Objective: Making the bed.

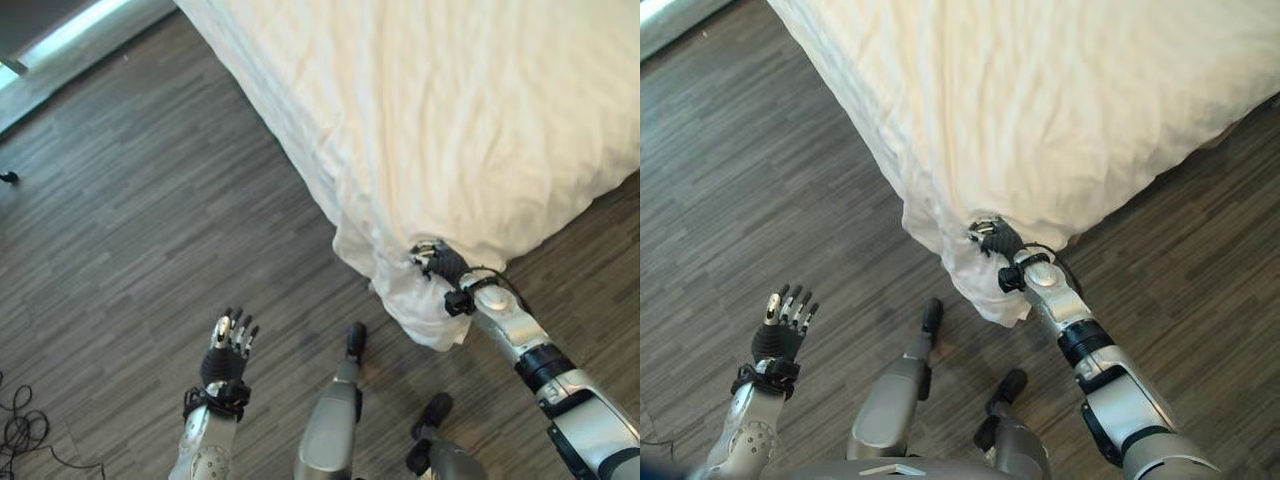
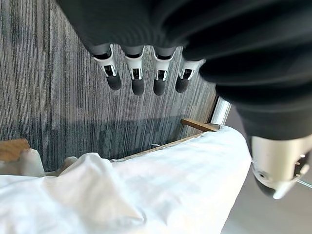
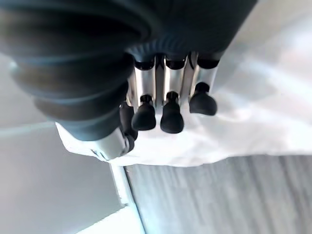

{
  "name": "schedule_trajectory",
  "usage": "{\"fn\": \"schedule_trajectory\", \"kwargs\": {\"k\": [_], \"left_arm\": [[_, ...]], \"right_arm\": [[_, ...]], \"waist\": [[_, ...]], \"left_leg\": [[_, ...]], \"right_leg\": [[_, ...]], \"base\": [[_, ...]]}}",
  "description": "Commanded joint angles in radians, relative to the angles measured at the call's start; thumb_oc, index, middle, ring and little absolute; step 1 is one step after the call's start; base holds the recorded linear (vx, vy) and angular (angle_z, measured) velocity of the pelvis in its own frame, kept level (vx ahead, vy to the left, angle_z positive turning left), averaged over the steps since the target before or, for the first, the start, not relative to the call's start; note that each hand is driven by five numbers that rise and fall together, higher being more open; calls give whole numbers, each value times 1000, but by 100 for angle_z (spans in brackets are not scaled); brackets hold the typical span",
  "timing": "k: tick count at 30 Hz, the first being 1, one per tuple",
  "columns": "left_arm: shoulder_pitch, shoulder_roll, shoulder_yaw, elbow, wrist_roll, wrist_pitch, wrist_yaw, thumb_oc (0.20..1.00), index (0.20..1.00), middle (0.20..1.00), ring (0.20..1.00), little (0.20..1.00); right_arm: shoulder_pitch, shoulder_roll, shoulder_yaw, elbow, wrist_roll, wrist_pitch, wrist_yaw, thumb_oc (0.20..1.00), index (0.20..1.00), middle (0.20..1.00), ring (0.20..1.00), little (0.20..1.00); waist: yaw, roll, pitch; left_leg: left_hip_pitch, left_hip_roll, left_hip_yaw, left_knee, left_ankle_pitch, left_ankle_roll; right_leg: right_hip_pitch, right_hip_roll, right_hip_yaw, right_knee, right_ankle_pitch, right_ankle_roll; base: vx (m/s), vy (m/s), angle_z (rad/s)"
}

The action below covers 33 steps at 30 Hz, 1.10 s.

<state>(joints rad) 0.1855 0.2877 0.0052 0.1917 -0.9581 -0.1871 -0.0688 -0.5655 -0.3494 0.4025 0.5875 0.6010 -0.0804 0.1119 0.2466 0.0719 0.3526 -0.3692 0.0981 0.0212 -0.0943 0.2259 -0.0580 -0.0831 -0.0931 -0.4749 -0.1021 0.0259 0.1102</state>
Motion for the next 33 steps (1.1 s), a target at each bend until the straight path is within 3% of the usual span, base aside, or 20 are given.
{"fn": "schedule_trajectory", "kwargs": {"k": [1, 8, 12, 13, 17, 20, 26, 27, 29, 30, 31, 33], "left_arm": [[-52, 14, -24, -25, 30, -46, 5, 1000, 1000, 1000, 1000, 1000], [-49, -28, -25, -8, 26, -23, -18, 1000, 1000, 1000, 1000, 1000], [-34, -41, -10, -18, 15, -21, -43, 1000, 1000, 1000, 1000, 1000], [-27, -33, -1, -28, 26, -24, -56, 1000, 1000, 1000, 1000, 1000], [-29, -25, 5, -31, 31, -32, -62, 1000, 1000, 1000, 1000, 1000], [-31, 2, 28, -33, 52, -45, -51, 1000, 1000, 1000, 1000, 1000], [-44, 29, 81, -34, 70, -73, -28, 1000, 1000, 1000, 1000, 1000], [-55, 30, 130, -36, 107, -95, -2, 1000, 1000, 1000, 1000, 1000], [-62, 17, 161, -29, 126, -105, 17, 1000, 1000, 1000, 1000, 1000], [-61, 19, 161, -30, 127, -105, 18, 1000, 1000, 1000, 1000, 1000], [-66, 6, 176, -18, 174, -104, 53, 1000, 1000, 1000, 1000, 1000], [-51, 4, 183, -36, 253, -94, 77, 1000, 1000, 1000, 1000, 1000]], "right_arm": [[-100, 42, -91, 59, 171, -87, -82, 200, 200, 200, 200, 200], [157, 141, -214, 444, 204, -46, -65, 200, 200, 200, 200, 200], [282, 104, -367, 626, 228, -25, -56, 200, 200, 200, 200, 200], [335, 58, -461, 670, 254, -30, -70, 200, 200, 200, 200, 200], [379, 11, -533, 667, 303, -43, -68, 200, 200, 200, 200, 200], [406, -98, -665, 644, 359, -92, -109, 200, 200, 200, 200, 200], [444, -183, -708, 506, 271, -140, -172, 200, 200, 200, 200, 200], [515, -194, -709, 156, 119, -179, -230, 1000, 1000, 1000, 1000, 1000], [556, -133, -717, -97, 57, -201, -245, 1000, 1000, 1000, 1000, 1000], [560, -129, -719, -105, 54, -197, -249, 1000, 1000, 1000, 1000, 1000], [580, -74, -698, -351, -21, -203, -244, 1000, 1000, 1000, 1000, 1000], [610, -46, -671, -483, -97, -182, -215, 1000, 1000, 1000, 1000, 1000]], "waist": [[18, -2, 8], [-13, 18, 47], [-44, 18, 52], [-66, 12, 54], [-91, -2, 52], [-126, -21, 36], [-154, -48, -5], [-180, -75, -47], [-198, -91, -91], [-198, -93, -91], [-210, -99, -133], [-214, -103, -171]], "left_leg": [[76, -48, 17, 7, -57, -11], [61, -52, 24, 7, -59, -4], [63, -55, 33, 7, -68, 0], [63, -54, 40, 7, -72, 2], [67, -55, 50, 7, -78, 2], [85, -54, 63, 7, -90, 0], [122, -55, 76, 7, -101, 0], [174, -51, 96, 7, -123, 2], [218, -50, 108, 7, -139, 5], [217, -51, 108, 7, -135, 6], [264, -51, 123, 7, -153, 9], [297, -54, 130, 7, -159, 14]], "right_leg": [[-103, -9, 100, 15, 76, 7], [-116, -16, 90, 15, 74, 10], [-118, -19, 90, 15, 70, 13], [-122, -20, 94, 15, 70, 16], [-126, -19, 107, 15, 70, 18], [-117, -20, 113, 15, 67, 23], [-91, -20, 127, 15, 67, 26], [-50, -16, 147, 15, 59, 27], [-11, -19, 157, 15, 50, 27], [-12, -20, 157, 15, 54, 27], [27, -20, 171, 15, 42, 28], [54, -23, 180, 15, 36, 27]], "base": [[-12, 32, -13], [14, 24, -5], [39, 56, 6], [27, 60, 1], [30, 46, -13], [41, 39, -21], [51, 27, -8], [107, 17, -16], [118, 24, -18], [113, 51, -27], [98, 52, -24], [86, 52, -22]]}}
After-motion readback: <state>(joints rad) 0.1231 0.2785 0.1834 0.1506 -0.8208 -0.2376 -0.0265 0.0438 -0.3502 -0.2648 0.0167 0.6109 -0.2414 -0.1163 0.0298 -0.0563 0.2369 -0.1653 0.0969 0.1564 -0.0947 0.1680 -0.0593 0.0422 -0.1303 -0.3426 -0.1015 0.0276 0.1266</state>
